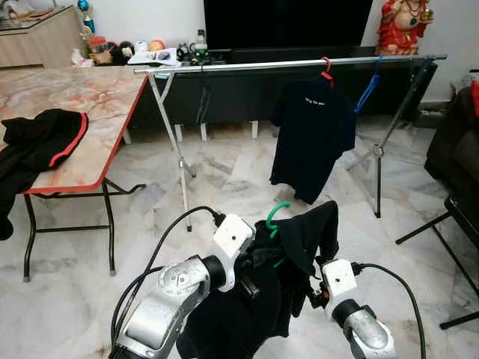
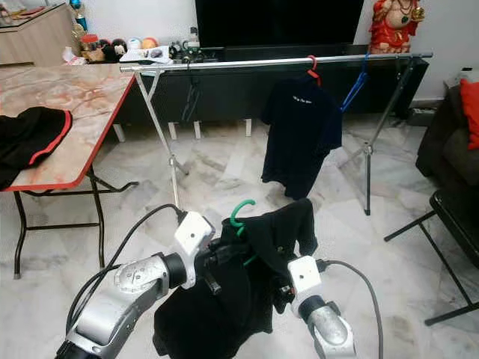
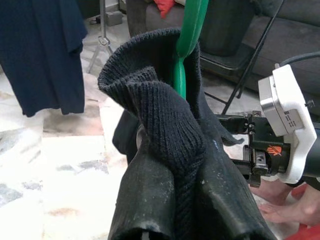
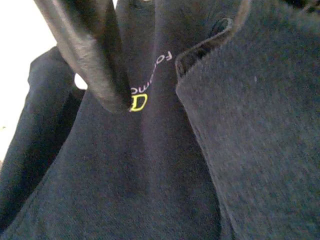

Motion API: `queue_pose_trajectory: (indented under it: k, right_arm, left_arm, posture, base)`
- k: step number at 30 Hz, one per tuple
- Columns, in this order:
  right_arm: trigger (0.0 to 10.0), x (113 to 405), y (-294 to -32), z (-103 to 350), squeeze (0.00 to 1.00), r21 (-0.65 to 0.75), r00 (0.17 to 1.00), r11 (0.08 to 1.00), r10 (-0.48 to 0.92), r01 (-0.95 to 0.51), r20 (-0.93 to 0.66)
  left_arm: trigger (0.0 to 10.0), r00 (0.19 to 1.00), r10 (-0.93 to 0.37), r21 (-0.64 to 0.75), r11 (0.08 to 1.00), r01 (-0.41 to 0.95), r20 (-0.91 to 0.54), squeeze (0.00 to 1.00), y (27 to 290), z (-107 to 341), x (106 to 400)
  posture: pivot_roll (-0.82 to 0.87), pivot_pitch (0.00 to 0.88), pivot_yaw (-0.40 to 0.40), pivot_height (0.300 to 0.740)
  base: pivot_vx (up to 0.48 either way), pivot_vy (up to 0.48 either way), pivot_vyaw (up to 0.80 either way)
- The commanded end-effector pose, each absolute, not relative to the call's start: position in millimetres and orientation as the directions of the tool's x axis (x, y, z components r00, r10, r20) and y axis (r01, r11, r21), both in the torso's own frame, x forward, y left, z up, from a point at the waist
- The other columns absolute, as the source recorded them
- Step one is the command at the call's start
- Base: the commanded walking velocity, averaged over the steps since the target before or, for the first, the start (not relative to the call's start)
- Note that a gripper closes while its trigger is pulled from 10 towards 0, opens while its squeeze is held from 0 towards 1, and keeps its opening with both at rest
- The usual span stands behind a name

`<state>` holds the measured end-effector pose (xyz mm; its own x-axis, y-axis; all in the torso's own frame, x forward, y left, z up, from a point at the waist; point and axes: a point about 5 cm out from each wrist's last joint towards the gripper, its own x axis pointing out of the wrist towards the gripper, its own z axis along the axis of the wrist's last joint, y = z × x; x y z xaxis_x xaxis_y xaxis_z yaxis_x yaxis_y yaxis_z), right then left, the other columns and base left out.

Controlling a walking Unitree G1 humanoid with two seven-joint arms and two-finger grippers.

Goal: Hang hanger

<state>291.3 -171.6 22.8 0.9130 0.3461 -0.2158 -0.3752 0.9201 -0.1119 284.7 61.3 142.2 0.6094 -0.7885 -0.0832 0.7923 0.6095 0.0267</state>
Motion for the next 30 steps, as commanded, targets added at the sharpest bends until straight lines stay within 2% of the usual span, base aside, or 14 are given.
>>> queue_pose_trajectory:
  k: [1,30]
  right_arm:
    - [0.0,289.0,-169.4,18.4,0.0,-0.09,0.905,0.92,0.352,-0.381,-0.237]
    - [0.0,286.5,-157.5,13.9,0.0,-0.072,0.884,0.904,0.393,-0.422,-0.255]
  left_arm:
    - [10.0,0.599,-0.799,0.042,0.598,0.801,-0.054,0.0,59.4,150.2,282.3]
    - [10.0,0.598,-0.799,0.037,0.596,0.802,-0.062,0.0,60.2,148.4,278.6]
  posture:
    - [0.06,0.072,0.019,0.74]
    - [0.06,0.064,0.019,0.74]
  base:
    - [0.0,0.0,0.0]
    - [0.0,0.0,0.0]
